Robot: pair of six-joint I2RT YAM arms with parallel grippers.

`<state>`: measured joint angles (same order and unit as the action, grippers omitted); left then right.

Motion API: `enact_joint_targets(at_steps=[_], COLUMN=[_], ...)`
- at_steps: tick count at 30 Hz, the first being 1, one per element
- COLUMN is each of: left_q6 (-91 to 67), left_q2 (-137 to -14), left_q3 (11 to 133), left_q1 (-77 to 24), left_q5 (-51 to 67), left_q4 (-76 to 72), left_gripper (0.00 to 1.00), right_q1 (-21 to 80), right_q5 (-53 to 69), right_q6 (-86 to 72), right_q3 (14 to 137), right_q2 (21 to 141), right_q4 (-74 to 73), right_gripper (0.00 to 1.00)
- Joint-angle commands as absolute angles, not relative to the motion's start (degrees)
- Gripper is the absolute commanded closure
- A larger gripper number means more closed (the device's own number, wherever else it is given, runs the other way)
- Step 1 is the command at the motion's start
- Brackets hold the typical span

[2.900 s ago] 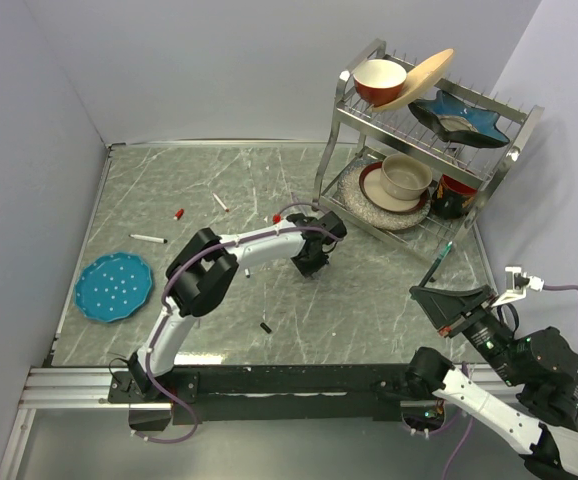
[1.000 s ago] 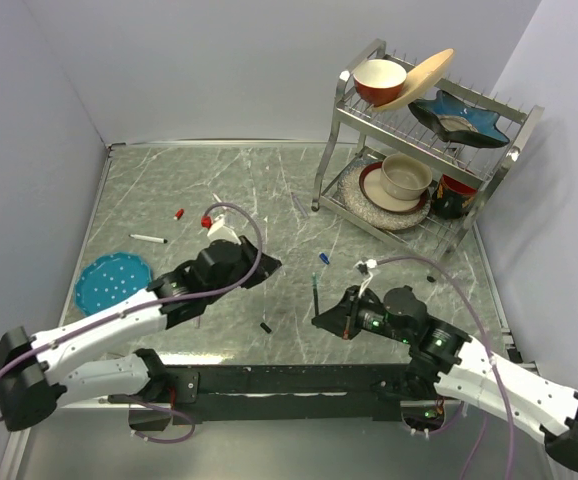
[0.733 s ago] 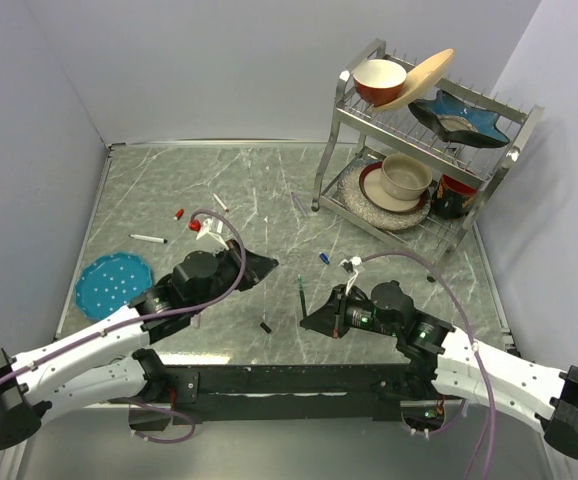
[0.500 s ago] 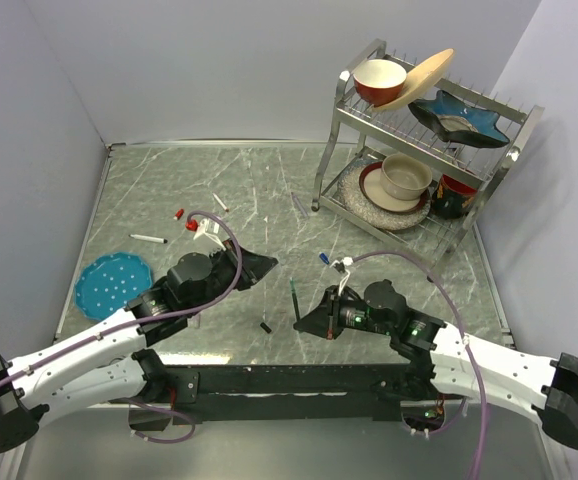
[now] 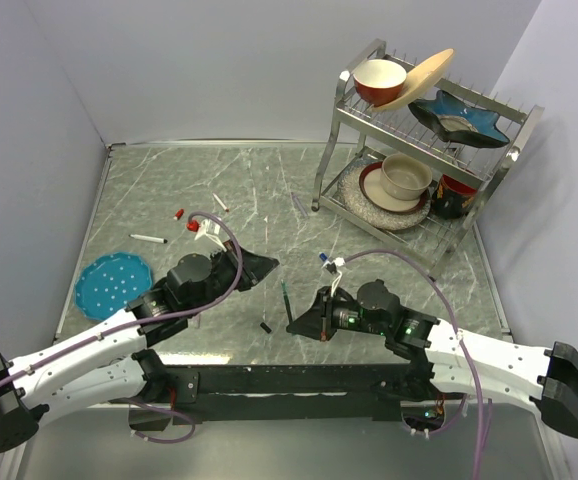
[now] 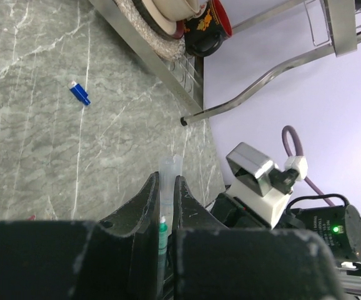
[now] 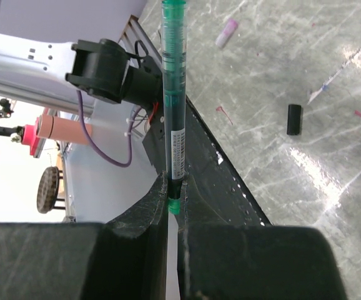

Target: Insert the pens into the pen caps

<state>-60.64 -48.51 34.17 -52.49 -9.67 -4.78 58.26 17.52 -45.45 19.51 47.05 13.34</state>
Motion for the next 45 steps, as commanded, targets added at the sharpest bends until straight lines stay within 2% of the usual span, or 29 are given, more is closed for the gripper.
enact_joint_targets(at_steps=[1, 29, 32, 33, 38, 41, 45], left_q6=[-59.5, -59.5, -58.71, -58.28, -57.48, -56.78, -53.97], left_q2=[-47.81, -46.5, -46.06, -45.71, -43.34, -42.1, -42.19], left_q3=[33.4, 29.88, 30.41, 30.67, 33.13, 34.19, 35.94], left_q1=[-52.73, -55.28, -55.28, -55.37, -55.28, -55.37, -55.37], left_q5=[-8.0, -4.57, -3.6, -3.6, -6.5, -7.99, -7.65], left_q4=[-8.0, -10.63, -10.11, -8.89, -5.45, -3.96, -4.39], left_gripper=[0.99, 0.99, 0.89, 0.79, 0.57, 0.47, 0.41], right_q1=[58.8, 58.89, 58.89, 58.89, 58.89, 58.89, 58.89], right_q5=[16.26, 9.15, 9.49, 9.84, 11.51, 12.21, 14.67], right_q6=[-44.91, -41.49, -40.08, -39.64, -39.29, -39.55, -39.99], right_q3=[23.29, 27.86, 28.74, 29.0, 28.04, 27.51, 27.33], right_q2=[47.37, 44.82, 45.17, 45.18, 43.77, 42.63, 42.36], right_q4=[16.44, 9.15, 8.0, 7.82, 8.0, 8.17, 8.79], right_gripper=[1.0, 1.0, 1.0, 1.0, 1.0, 1.0, 1.0])
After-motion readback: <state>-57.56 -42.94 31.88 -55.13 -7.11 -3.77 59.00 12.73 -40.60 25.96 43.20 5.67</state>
